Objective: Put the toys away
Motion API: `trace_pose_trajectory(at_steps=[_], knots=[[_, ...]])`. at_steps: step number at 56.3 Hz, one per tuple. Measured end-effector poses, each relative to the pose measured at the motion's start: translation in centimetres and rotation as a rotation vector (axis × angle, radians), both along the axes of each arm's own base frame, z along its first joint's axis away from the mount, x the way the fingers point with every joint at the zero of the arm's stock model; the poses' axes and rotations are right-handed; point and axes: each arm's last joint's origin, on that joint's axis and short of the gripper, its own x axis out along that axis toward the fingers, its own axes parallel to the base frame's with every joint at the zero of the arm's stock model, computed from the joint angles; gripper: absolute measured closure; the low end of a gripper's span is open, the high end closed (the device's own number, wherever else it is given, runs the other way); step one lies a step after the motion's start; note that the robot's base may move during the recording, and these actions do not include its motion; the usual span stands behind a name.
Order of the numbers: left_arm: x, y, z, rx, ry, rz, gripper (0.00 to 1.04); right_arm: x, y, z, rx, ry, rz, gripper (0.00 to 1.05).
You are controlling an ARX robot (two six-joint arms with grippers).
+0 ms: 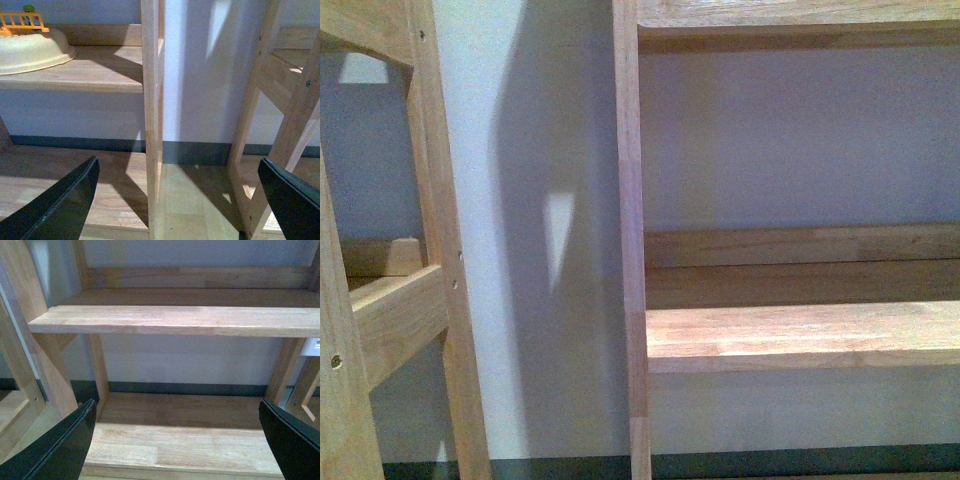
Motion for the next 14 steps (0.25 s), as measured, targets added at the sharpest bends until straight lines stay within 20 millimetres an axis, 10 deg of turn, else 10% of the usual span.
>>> trace_pose_trajectory(at_steps=[14], knots=[[0.00,0.00,0.00,0.000,0.000,0.000,0.06,0.00,0.00,0.00,0.000,0.000,0.000,0.06]])
